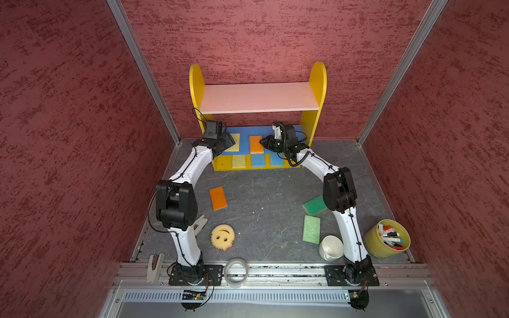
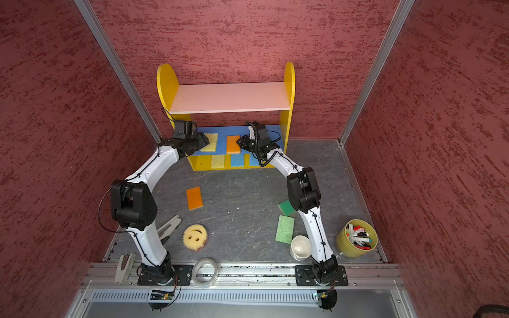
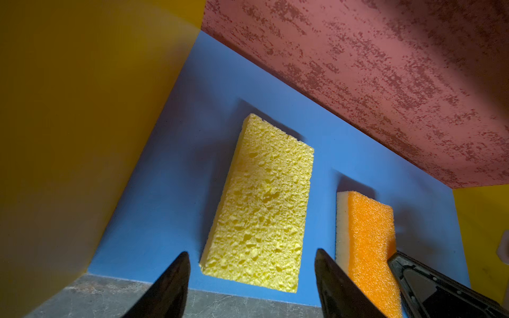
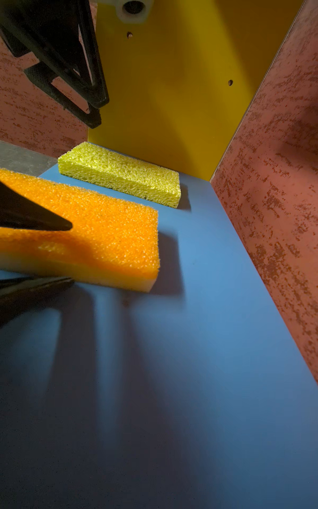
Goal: Arrange cleaning sponges on a shelf
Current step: Rotate the cleaning sponge at the shelf.
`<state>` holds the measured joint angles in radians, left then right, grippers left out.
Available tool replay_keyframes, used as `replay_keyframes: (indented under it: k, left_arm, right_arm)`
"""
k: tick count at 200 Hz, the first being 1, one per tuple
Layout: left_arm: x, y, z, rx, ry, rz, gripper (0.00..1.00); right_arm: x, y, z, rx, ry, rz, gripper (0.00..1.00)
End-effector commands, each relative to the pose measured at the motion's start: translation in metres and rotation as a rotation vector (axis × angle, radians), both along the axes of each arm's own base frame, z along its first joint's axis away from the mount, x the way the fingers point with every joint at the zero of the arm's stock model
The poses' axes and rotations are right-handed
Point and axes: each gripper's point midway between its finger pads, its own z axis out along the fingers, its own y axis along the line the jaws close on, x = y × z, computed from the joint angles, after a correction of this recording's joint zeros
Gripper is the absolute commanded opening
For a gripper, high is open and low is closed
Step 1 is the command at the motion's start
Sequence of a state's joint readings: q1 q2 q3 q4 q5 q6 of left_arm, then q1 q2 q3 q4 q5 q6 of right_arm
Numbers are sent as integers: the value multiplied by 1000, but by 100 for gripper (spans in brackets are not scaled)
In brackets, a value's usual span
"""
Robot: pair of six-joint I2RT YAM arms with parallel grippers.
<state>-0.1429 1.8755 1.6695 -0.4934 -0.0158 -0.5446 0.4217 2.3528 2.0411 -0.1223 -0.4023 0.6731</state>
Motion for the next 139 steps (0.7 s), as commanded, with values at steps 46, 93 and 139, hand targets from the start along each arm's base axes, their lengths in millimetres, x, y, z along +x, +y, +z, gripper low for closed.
replay_keyframes:
  k: [46, 93, 139]
  left_arm:
    - [0, 5, 8, -9, -26, 6, 71]
    - [0, -7, 9, -24, -29, -19, 71]
    - [1, -10, 7, -24, -25, -25, 71]
  right_arm:
    - [7, 2, 19, 43, -10, -23, 22]
    - [7, 2, 21, 52, -16, -45, 13]
    - [15, -2, 22, 98, -12, -106, 11]
